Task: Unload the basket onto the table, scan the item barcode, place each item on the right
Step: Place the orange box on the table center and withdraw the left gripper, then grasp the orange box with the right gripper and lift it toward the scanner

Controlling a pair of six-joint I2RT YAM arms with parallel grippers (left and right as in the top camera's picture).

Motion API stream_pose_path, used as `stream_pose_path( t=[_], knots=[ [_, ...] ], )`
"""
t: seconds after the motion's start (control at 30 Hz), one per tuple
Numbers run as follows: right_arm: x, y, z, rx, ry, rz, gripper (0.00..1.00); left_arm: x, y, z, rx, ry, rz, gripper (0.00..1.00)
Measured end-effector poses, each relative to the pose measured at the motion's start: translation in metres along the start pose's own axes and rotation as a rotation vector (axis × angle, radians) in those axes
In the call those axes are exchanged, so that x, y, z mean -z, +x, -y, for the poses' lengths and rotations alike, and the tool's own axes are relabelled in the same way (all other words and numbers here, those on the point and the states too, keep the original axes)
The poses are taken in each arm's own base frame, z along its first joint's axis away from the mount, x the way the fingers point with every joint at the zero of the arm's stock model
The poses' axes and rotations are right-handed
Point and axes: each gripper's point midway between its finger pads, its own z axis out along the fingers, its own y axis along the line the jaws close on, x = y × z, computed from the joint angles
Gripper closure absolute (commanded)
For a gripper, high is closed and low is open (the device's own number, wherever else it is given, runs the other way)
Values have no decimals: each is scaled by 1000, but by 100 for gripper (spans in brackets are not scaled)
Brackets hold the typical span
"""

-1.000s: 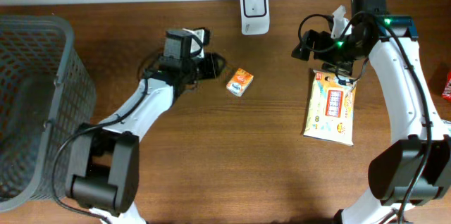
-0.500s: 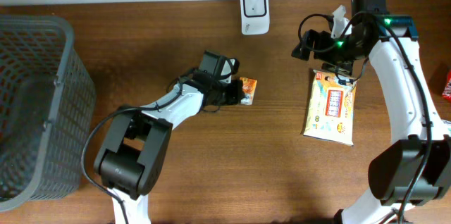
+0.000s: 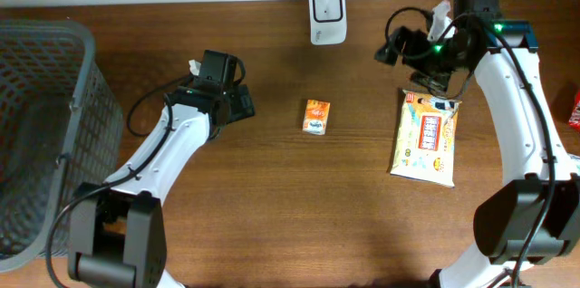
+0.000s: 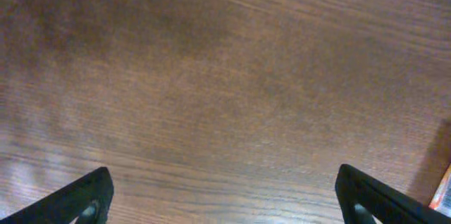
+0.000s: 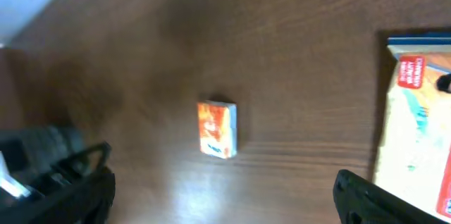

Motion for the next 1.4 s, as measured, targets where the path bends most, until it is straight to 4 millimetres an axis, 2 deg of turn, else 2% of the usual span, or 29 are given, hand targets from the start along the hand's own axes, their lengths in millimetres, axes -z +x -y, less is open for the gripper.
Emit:
stream_pose_path(
  t=[0.07,0.17,0.2,0.27,0.3,0.33,0.37,0.43,0.5,0.6,0.63,0.73,0.87,1.03,1.1,1.23,1.3,1.4],
  knots=[
    [-2,0,-6,-29,-14,2,1,0,1,-1,-1,-4,-2,1],
    [-20,17,-25,53,39,-16,3,0,0,-1,-1,-8,0,1],
    [-33,25,-35,99,53,-27,13,0,0,-2,-1,-10,1,1],
    [-59,41,-42,153,90,-69,55,0,0,-2,-1,-10,1,1],
    [-67,46,-36,147,107,-89,55,0,0,-2,-1,-10,1,1],
    [-93,58,-17,132,136,-146,54,0,0,-2,-1,-10,2,1],
    [-122,68,-7,132,103,-187,53,0,0,-2,-1,-10,1,1],
    [-151,87,3,134,30,-246,49,0,0,-2,-1,-10,2,1],
    [-175,113,18,115,-34,-293,49,0,0,-2,-1,-10,1,1],
    [-187,117,21,98,-78,-266,49,0,0,-2,-1,-10,1,1],
    [-188,114,19,97,-96,-253,52,0,1,-2,-1,-11,0,1],
    [-194,110,17,64,-106,-239,75,0,0,-2,-1,-11,0,1],
    [-199,113,18,47,-117,-253,96,0,0,-2,-1,-11,0,1],
    [-193,112,17,98,-174,-272,96,0,0,-2,-1,-11,0,1],
    [-176,110,-4,205,-391,-296,96,0,0,-2,-1,-11,0,1],
    [-116,113,-61,439,-942,-305,96,0,1,-2,-1,-11,-1,1],
    [-104,113,-70,462,-1027,-313,96,0,0,-2,-1,-11,0,1],
    [-96,105,-79,529,-1078,-276,96,0,1,-2,-1,-12,-1,1]
  ],
)
